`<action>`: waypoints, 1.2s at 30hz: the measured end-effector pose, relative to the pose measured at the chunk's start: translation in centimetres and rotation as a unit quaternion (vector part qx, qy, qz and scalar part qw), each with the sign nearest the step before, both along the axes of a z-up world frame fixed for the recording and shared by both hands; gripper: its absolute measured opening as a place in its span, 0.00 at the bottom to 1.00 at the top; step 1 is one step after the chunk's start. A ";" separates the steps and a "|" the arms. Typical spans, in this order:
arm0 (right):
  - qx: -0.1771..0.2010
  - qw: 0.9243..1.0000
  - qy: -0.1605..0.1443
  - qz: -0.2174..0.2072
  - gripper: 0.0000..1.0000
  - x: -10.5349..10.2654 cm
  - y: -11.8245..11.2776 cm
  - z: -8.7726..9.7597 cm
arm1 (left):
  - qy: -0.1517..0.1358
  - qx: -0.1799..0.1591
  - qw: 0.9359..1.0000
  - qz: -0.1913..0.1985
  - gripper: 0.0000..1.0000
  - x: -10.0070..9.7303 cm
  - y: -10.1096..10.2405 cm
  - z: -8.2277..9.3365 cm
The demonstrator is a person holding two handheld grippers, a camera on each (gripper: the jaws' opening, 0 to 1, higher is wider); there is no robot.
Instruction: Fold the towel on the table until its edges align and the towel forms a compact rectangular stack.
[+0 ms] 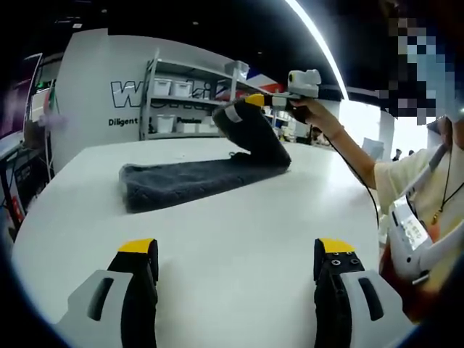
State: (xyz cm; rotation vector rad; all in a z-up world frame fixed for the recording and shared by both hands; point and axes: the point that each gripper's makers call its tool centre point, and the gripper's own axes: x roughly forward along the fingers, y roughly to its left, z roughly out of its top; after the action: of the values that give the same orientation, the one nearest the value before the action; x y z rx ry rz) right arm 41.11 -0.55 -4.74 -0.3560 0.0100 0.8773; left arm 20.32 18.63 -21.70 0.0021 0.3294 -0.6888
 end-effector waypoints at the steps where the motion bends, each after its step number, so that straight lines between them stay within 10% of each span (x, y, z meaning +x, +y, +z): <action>1: 0.001 1.000 -0.001 0.002 0.01 0.0 0.2 0.1 | 0.000 0.000 1.000 0.001 0.87 0.0 0.1 0.0; 36: 0.014 0.998 -0.012 0.062 0.01 0.0 8.6 2.4 | 0.001 -0.001 1.000 0.002 0.87 -0.2 0.3 0.0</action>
State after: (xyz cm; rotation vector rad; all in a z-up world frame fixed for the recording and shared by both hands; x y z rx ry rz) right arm 41.08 8.09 -2.30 -0.3437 -0.0479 0.9950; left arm 20.08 18.91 -21.73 -0.0005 0.3312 -0.6857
